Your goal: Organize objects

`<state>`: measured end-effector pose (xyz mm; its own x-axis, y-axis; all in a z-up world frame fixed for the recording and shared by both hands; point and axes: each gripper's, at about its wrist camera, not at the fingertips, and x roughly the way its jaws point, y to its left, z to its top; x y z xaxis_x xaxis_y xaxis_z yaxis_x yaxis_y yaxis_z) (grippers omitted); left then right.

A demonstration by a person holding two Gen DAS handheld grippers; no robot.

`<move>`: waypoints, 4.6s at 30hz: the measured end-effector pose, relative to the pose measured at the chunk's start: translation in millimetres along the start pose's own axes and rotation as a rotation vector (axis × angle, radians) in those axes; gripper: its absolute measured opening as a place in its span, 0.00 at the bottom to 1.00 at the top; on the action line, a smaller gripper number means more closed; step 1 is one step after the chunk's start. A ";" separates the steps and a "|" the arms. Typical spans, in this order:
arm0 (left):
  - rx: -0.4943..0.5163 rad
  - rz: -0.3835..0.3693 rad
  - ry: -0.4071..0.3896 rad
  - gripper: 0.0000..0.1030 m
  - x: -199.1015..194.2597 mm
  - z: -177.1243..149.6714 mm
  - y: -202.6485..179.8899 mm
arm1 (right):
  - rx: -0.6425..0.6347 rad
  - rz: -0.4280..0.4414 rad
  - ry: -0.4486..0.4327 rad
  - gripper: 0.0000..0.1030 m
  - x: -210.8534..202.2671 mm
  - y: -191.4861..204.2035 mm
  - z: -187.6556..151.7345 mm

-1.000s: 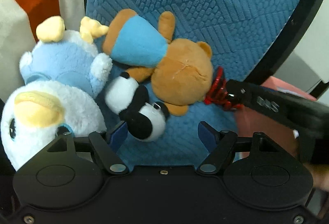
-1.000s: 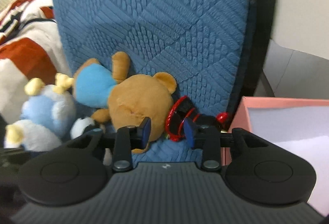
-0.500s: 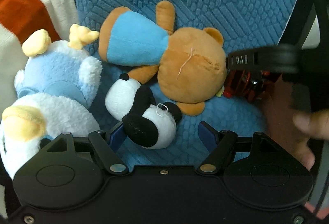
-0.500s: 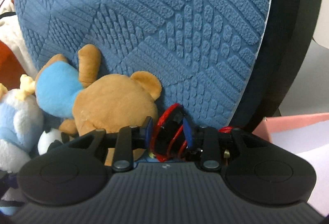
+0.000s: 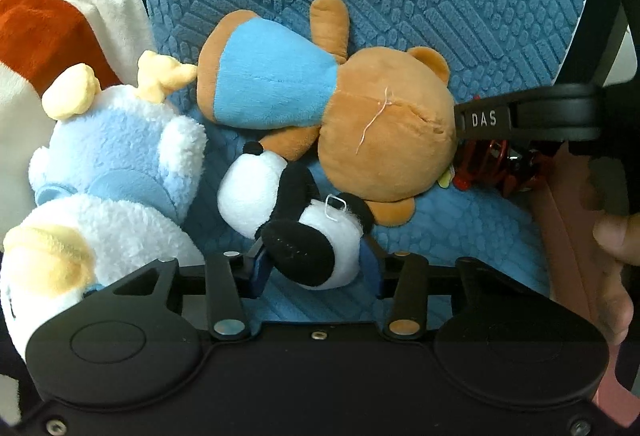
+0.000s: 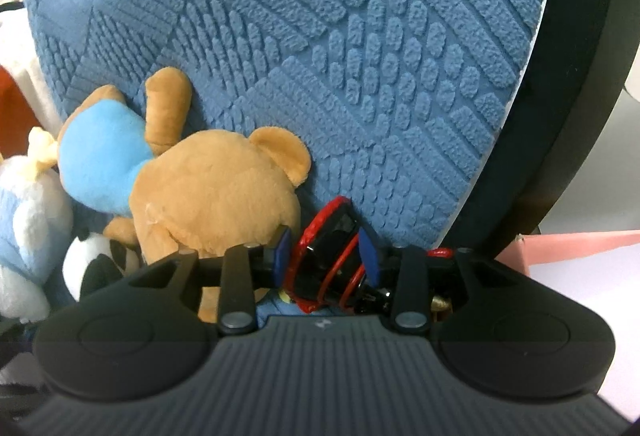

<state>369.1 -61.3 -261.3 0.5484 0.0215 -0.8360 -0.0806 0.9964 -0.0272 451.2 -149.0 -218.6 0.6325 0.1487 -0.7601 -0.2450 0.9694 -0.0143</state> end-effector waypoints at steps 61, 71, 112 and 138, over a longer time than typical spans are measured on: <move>-0.333 -0.344 0.122 0.68 -88.9 -64.8 69.5 | 0.521 0.253 0.105 0.57 -138.9 -7.0 -139.0; -0.324 -0.334 0.125 0.70 -87.0 -63.2 66.0 | 0.765 0.198 0.122 0.61 -96.2 -29.3 -134.8; -0.417 -0.311 0.164 0.81 -79.4 -70.7 73.3 | 0.168 0.048 0.021 0.53 -111.0 6.3 -118.4; -0.459 -0.251 0.183 0.42 -39.6 -70.1 65.8 | 0.069 0.033 0.009 0.59 -97.8 10.9 -123.6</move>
<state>283.7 -2.4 -268.4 0.4472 -0.2676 -0.8534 -0.3432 0.8298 -0.4401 295.8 -177.1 -224.7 0.6183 0.1792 -0.7652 -0.2141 0.9752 0.0554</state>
